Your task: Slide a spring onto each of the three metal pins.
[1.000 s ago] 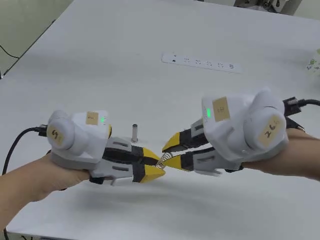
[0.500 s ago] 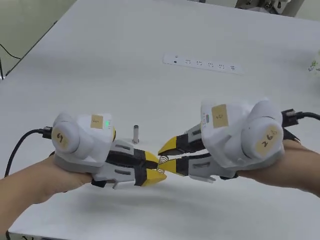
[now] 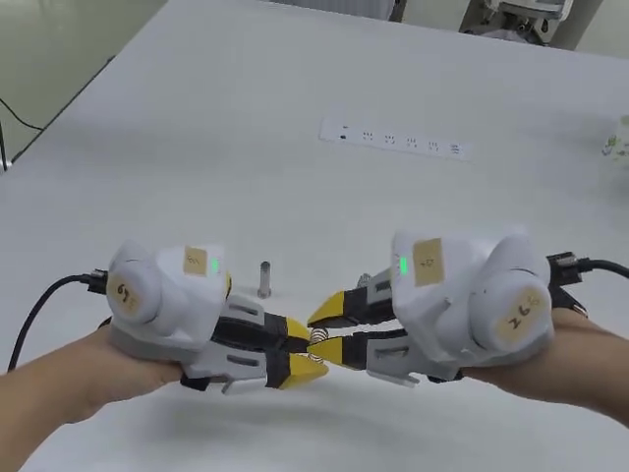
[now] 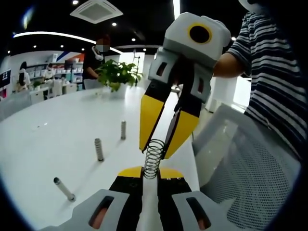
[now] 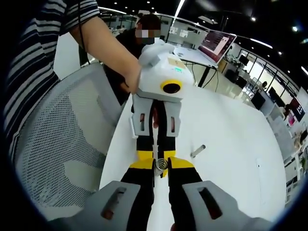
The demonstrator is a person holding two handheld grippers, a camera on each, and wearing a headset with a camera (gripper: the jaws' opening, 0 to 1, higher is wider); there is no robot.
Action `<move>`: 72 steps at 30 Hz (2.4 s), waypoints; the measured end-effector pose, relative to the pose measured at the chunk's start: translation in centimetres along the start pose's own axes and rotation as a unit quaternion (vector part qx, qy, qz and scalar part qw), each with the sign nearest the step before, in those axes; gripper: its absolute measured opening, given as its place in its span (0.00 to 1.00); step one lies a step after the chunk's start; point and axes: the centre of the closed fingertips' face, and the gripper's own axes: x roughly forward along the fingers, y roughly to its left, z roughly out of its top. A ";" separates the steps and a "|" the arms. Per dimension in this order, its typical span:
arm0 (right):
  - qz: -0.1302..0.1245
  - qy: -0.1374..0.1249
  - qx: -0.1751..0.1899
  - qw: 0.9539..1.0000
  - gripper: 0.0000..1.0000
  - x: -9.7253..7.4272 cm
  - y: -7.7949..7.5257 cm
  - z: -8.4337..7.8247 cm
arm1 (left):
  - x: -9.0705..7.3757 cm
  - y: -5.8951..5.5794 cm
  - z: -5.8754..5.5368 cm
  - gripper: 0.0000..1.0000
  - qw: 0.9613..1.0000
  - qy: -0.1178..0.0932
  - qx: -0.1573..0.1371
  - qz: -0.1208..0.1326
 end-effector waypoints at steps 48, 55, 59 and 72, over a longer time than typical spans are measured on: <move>-0.002 0.031 -0.034 0.999 0.07 -0.4 -0.5 -0.2 | -0.6 1.1 0.1 0.20 0.999 -0.011 -0.032 0.028; -0.005 0.032 -0.032 0.999 0.07 -0.4 -0.7 -0.3 | -0.7 1.3 0.1 0.24 0.999 -0.013 -0.035 0.034; -0.007 0.032 -0.033 0.999 0.07 -0.4 -0.7 -0.3 | -0.8 1.4 0.0 0.25 0.999 -0.014 -0.037 0.036; -0.013 0.036 -0.034 0.999 0.07 -0.4 -1.0 -0.6 | -1.4 1.6 0.0 0.31 0.997 -0.019 -0.046 0.051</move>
